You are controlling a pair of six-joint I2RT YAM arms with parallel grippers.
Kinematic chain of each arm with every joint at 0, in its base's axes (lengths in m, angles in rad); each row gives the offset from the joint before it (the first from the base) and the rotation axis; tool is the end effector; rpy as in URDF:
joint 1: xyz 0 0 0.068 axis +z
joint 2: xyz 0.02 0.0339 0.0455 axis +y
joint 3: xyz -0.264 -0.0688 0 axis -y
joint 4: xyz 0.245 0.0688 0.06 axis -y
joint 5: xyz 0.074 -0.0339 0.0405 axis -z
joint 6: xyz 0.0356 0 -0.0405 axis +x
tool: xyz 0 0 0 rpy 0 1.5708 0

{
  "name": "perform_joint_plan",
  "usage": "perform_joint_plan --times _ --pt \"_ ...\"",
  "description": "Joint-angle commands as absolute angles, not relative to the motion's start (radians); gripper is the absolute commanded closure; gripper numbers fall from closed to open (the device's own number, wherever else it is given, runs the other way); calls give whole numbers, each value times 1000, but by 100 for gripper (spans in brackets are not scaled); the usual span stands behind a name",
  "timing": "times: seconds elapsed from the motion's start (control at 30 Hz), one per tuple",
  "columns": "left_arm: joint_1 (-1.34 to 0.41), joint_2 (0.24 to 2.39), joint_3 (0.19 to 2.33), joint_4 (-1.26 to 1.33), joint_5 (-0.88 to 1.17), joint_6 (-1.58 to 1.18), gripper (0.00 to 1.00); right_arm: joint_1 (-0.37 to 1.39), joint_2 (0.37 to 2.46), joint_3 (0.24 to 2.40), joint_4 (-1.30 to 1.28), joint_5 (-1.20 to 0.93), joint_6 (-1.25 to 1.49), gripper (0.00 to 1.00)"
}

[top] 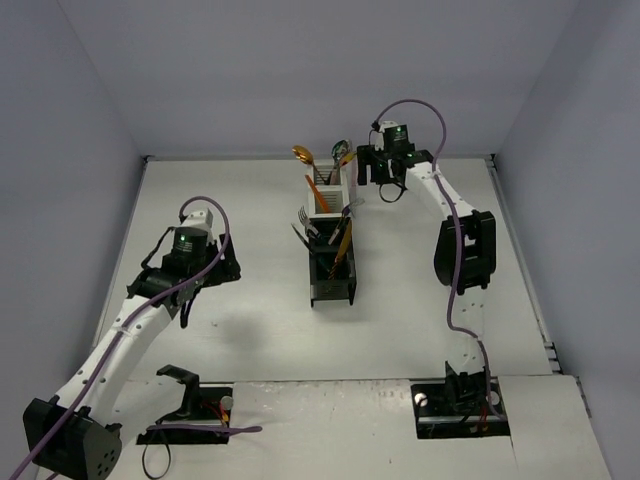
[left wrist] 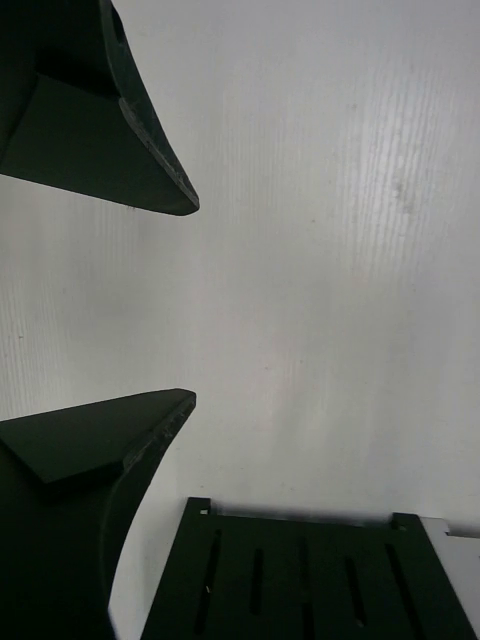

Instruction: Sort the eating utensils into containers

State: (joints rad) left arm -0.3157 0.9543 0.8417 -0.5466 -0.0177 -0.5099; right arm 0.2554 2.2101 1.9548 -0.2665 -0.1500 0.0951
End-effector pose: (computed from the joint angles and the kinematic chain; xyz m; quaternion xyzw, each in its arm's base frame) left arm 0.1943 -0.0628 0.2939 -0.0909 0.8933 -0.1693 0.4064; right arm 0.5060 0.1376 0.2671 -0.1065 0.8574 0.1509 0.4804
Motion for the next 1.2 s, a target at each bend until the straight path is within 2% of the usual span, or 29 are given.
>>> perform_joint_plan --times 0.0,0.5,0.73,0.93,1.17 --pt "-301 927 828 -556 53 -521 33 250 2252 2011 -76 -196 57 30" --pt "-297 939 818 -594 61 -517 33 255 2452 2009 110 -183 112 42" --pt "-294 934 808 -598 53 -519 33 265 2476 1991 123 -91 124 42" --pt "-290 942 807 -597 46 -523 33 265 2437 1881 123 52 123 42" --pt "-290 956 810 -594 48 -518 33 260 2380 1756 121 94 141 41"
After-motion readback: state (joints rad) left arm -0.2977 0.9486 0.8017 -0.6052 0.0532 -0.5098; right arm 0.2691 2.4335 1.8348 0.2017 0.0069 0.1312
